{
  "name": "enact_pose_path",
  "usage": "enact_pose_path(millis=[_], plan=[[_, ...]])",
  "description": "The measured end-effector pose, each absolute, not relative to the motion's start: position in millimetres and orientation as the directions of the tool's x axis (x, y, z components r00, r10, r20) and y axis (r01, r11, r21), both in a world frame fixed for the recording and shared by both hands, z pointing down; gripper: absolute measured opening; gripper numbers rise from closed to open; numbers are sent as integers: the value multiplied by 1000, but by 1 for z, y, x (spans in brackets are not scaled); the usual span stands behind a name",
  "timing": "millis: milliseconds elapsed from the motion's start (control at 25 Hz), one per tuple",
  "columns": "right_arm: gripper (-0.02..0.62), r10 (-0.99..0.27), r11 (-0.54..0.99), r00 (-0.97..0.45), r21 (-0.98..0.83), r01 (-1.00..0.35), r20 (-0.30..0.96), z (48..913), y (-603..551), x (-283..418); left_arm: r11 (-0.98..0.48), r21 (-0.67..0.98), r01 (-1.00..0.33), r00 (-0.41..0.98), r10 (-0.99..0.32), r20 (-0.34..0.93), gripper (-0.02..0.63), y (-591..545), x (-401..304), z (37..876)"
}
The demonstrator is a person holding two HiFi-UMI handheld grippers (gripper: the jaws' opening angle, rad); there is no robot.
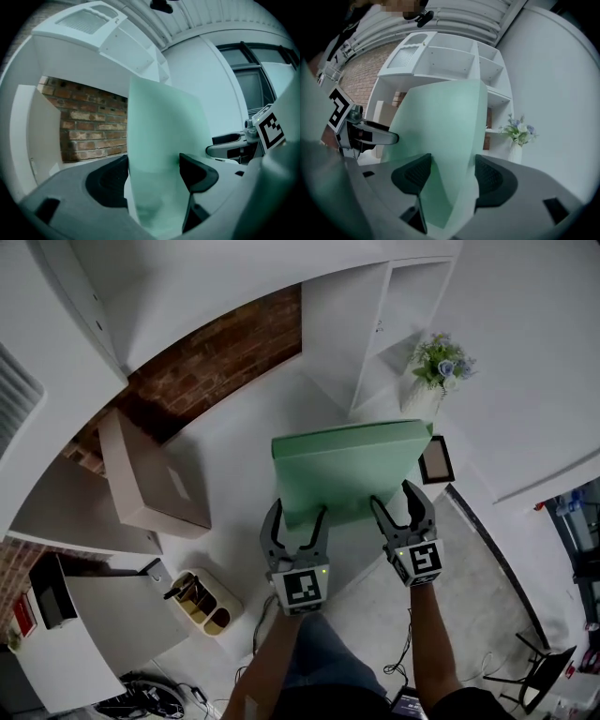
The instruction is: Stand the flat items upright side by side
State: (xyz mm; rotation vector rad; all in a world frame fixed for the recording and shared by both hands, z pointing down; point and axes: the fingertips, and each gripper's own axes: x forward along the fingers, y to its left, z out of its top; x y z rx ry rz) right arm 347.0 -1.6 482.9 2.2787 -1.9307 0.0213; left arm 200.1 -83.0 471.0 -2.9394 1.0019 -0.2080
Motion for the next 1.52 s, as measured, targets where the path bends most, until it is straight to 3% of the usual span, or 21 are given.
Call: enact_pose_path(millis=[240,680,1520], plan=[[275,-981,-81,119,235,-969,154,501,-8,326,-778,-65,-625,764,-626,153,325,-74,170,497],[275,-974,-95,140,238,-967,179,507,2,315,-843,-75,-532,820,-535,204,325,-56,158,504],[278,-961,-225,227,34,-974,156,487,27,295,-918,-28,-396,887,-391,245,341,-89,150,497]])
